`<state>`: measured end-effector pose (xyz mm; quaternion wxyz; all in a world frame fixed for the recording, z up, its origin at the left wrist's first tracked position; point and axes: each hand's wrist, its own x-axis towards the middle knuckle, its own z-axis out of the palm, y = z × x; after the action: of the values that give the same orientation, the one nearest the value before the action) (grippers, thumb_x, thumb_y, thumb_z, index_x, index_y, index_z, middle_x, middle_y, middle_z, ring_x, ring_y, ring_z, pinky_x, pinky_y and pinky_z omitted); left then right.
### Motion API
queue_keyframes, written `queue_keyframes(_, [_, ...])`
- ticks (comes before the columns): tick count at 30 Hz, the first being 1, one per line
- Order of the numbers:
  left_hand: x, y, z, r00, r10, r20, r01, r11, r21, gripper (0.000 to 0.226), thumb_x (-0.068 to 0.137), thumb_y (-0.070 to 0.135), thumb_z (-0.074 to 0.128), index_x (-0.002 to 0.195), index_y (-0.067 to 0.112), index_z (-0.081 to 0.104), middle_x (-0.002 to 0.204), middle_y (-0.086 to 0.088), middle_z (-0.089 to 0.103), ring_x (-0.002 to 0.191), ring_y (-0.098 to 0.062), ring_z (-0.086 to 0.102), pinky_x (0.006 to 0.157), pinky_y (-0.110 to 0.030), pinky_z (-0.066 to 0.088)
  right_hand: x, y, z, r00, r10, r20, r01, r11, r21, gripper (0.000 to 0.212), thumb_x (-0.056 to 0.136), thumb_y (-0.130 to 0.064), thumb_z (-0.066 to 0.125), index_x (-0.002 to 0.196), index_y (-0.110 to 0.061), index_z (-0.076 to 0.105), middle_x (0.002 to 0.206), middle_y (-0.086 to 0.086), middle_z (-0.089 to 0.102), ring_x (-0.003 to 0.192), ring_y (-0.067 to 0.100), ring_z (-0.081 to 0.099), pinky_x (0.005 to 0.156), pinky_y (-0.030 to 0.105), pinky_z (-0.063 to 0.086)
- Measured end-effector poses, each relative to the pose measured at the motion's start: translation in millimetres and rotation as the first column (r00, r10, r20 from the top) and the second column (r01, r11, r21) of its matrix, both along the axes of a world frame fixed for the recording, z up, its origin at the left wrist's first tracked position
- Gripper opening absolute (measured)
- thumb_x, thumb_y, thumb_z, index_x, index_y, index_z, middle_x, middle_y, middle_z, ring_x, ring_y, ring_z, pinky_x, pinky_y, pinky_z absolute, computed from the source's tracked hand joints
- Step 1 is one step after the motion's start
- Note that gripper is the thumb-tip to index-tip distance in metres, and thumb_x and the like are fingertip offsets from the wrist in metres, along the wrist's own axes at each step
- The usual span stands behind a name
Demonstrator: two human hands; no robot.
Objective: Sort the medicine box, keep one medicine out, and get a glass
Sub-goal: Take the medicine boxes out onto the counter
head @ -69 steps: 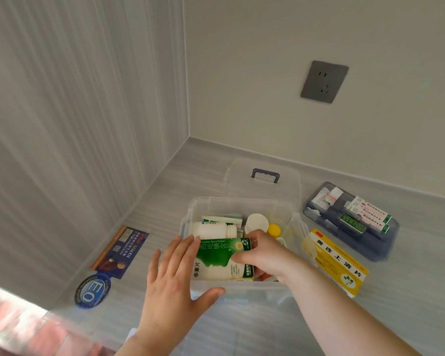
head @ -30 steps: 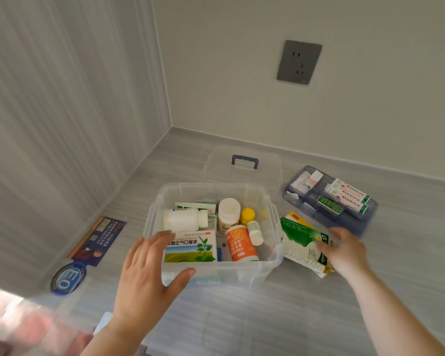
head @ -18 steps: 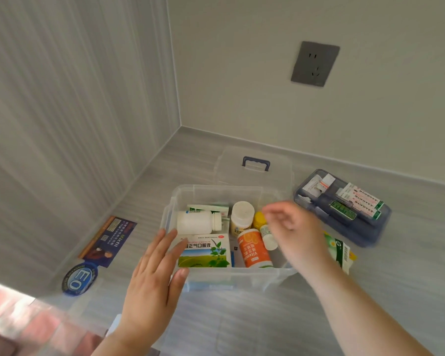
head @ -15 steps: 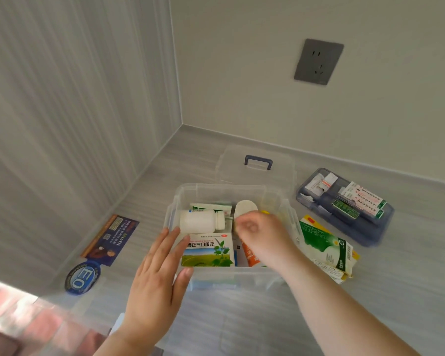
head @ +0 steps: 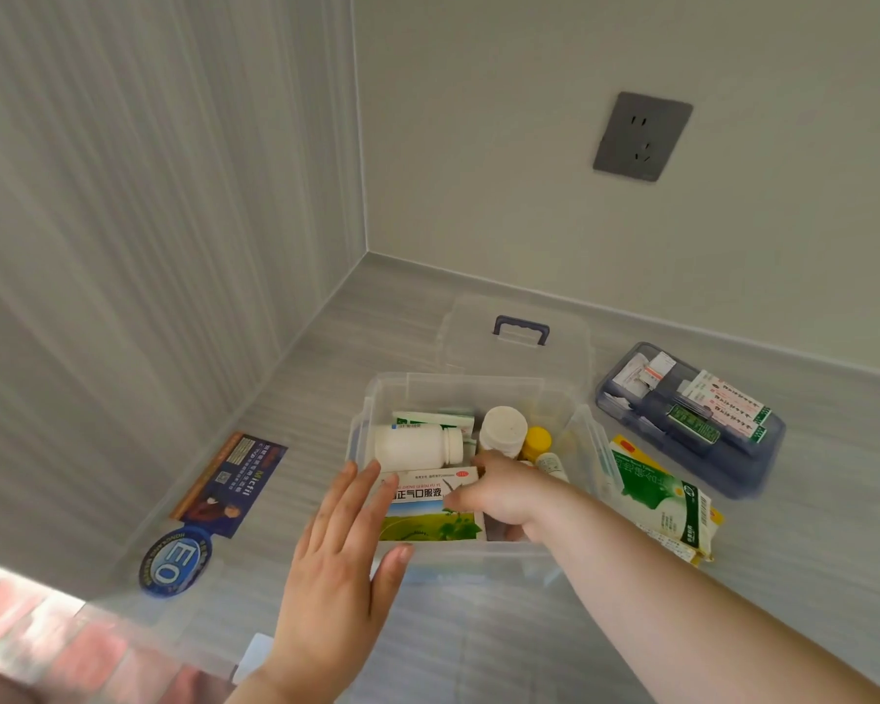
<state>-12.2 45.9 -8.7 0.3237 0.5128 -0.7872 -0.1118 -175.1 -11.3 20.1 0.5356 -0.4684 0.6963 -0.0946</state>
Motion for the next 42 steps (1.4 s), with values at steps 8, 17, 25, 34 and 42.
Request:
queue_keyframes(8, [2,1,0,1.000,-0.010,0.014,0.010,0.999,0.041,0.061,0.090,0.052,0.013,0.123,0.009,0.041,0.124,-0.019,0.055,0.122,-0.019,0.027,0.099,-0.032,0.021,-8,-1,11,0.998,-0.012,0.069,0.010,1.000,0.026,0.024,0.074,-0.024,0.067,0.095,-0.015,0.060,0.106,0.012,0.064,0.096,0.030,0.064,0.084,0.044,0.054])
queue_keyframes(17, [3,0,0,1.000,-0.018,-0.023,0.019,0.999,0.039,0.064,0.088,0.056,0.013,0.124,0.010,0.042,0.128,-0.015,0.050,0.124,-0.017,0.025,0.103,-0.030,0.026,-29,18,55,0.999,0.026,0.020,-0.016,0.920,-0.392,0.041,0.070,-0.012,0.070,0.108,-0.018,0.054,0.100,-0.001,0.060,0.086,0.015,0.060,0.068,0.026,0.050])
queue_keyframes(25, [1,6,1,0.998,0.045,0.050,-0.049,0.996,0.071,0.079,0.084,0.062,0.007,0.118,0.008,0.052,0.129,-0.015,0.053,0.125,-0.014,0.023,0.103,-0.049,0.025,-88,52,64,0.879,-0.289,0.380,0.444,0.787,-0.428,0.031,0.076,0.002,0.061,0.099,-0.017,0.053,0.089,-0.002,0.062,0.072,0.011,0.063,0.060,0.022,0.057])
queue_keyframes(34, [-43,7,22,0.988,-0.137,0.065,0.142,0.986,-0.082,0.059,0.089,0.051,0.019,0.096,0.014,0.065,0.105,-0.003,0.068,0.115,-0.014,0.043,0.109,-0.027,0.016,-173,103,60,0.703,-0.490,0.515,0.711,0.487,-0.507,0.038,0.079,0.009,0.051,0.108,-0.015,0.049,0.065,-0.011,0.073,0.058,-0.001,0.066,0.051,0.013,0.054])
queue_keyframes(42, [-119,5,28,0.929,-0.357,0.101,0.368,0.923,-0.115,0.030,0.072,0.031,0.045,0.088,0.018,0.066,0.091,0.002,0.072,0.094,-0.006,0.050,0.086,-0.023,0.037,-235,159,12,0.521,-0.740,0.426,0.841,0.357,-0.408,0.034,0.082,0.005,0.052,0.115,0.002,0.048,0.066,-0.002,0.068,0.044,-0.002,0.061,0.043,0.011,0.051])
